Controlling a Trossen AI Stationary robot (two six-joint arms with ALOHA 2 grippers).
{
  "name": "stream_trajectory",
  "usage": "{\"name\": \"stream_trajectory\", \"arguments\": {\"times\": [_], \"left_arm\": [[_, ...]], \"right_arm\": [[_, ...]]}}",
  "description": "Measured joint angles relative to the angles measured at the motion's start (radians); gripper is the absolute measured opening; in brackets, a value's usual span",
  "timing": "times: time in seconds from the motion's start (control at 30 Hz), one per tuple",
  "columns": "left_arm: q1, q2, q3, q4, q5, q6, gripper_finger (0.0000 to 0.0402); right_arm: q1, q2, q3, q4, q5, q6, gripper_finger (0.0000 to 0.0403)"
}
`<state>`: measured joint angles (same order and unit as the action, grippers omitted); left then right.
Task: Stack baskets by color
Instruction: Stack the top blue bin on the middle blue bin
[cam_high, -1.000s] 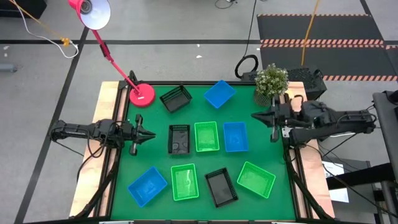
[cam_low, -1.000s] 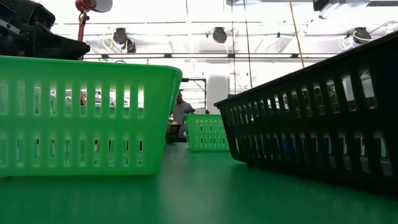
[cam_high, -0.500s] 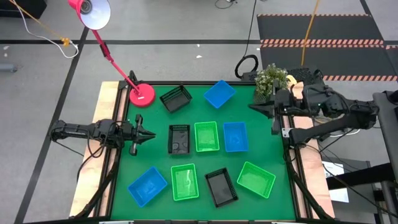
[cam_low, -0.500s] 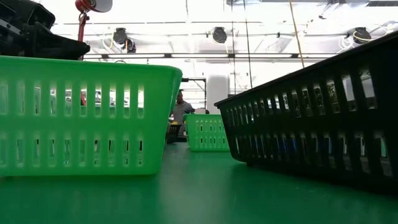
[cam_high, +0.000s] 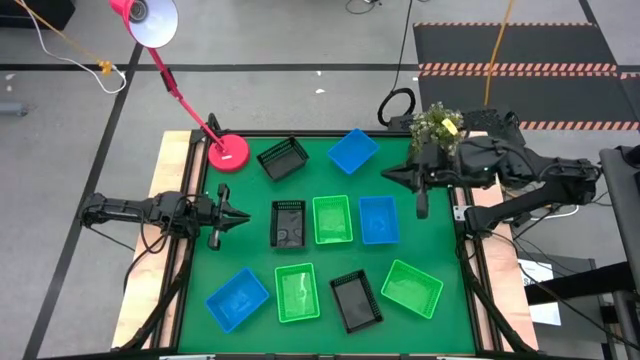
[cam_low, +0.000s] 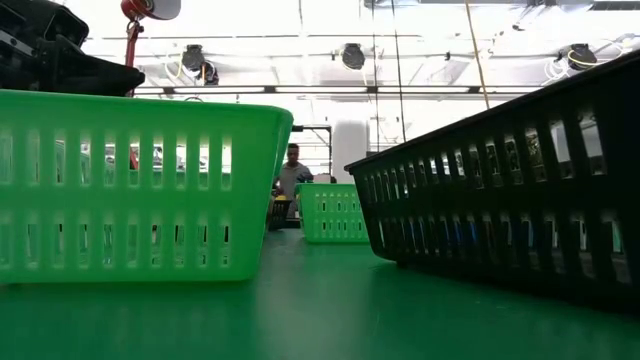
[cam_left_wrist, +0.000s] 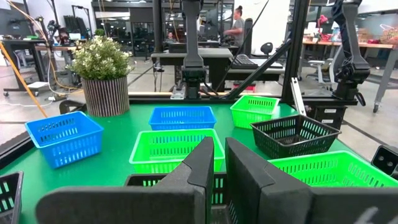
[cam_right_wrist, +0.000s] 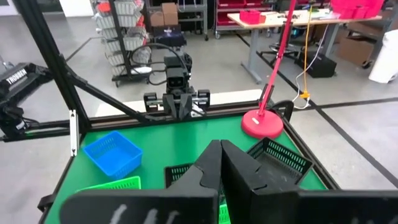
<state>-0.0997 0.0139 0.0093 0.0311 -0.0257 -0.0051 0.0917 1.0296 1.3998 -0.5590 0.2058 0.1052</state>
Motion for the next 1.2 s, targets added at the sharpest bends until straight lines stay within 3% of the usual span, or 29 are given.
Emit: {"name": "stream_trajectory", "arguments": {"times": [0.17, 0.27, 0.43, 0.6, 0.8, 1.2], "left_arm": [[0.000, 0.000, 0.000, 0.002, 0.000, -0.006, 0.0045], [0.000, 0.000, 0.000, 0.043, -0.003, -0.086, 0.0044], [0.000, 0.007, 0.015, 0.103, -0.079, -0.158, 0.0043], [-0.001, 0.066, 0.116, 0.079, -0.080, -0.139, 0.0006], [0.000, 0.217, 0.351, -0.025, -0.091, -0.102, 0.0003], [-0.001, 0.625, 1.014, -0.413, -0.147, -0.068, 0.0001]], "right_arm": [[0.000, 0.014, 0.000, 0.000, 0.000, 0.007, 0.0000], [0.000, 0.015, 0.000, 0.000, 0.000, 0.005, 0.0000], [0.000, 0.010, 0.000, -0.003, 0.001, 0.004, 0.0000], [0.000, 0.004, 0.000, -0.038, 0.002, 0.006, 0.0000], [0.000, -0.002, 0.000, -0.066, 0.002, 0.006, 0.0000], [0.000, -0.002, 0.000, -0.075, 0.006, -0.043, 0.0000]]}}
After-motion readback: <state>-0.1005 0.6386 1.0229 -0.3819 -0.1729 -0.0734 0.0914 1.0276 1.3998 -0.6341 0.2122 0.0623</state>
